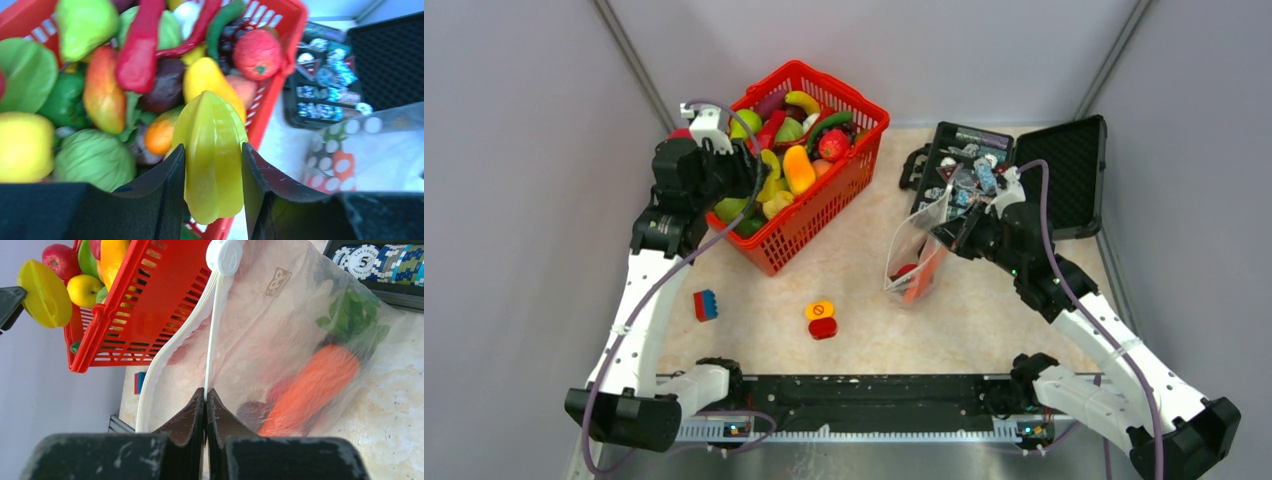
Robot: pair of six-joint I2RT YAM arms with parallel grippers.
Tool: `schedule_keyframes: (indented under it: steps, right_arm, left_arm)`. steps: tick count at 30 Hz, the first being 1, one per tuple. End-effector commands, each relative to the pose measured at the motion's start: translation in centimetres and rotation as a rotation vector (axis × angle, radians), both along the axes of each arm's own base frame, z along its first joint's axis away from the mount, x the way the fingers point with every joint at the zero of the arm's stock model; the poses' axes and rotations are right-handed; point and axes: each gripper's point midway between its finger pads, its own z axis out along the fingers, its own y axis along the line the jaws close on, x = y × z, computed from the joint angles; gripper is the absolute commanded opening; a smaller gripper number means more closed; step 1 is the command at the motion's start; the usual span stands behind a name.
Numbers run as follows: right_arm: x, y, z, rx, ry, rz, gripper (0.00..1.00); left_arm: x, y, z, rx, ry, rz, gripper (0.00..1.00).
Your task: Place the food in the zip-top bag and seal the zipper
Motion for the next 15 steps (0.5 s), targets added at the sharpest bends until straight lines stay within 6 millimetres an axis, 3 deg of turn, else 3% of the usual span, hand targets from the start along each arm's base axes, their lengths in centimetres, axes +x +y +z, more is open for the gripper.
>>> schedule_keyframes:
  steps: [1,8,15]
  right_arm:
    - [0.4,0.3,1.4,0.035,-0.050,0.005,0.00]
    - [0.6,0.4,1.5,0.037,-0.050,0.004,0.00]
    - [0.6,0.6,1.4,0.039,-0.045,0.012,0.00]
  left_arm:
    - [-1.7,-4.1,4.6,-0.164,-0.123,-0.217,0.08]
    - [-6.2,-10.6,7.9,-0.326,-0.206,-0.538,0.08]
    - [-8.6,-16.3,8.2,-0.368,-0.233,-0.725,0.09]
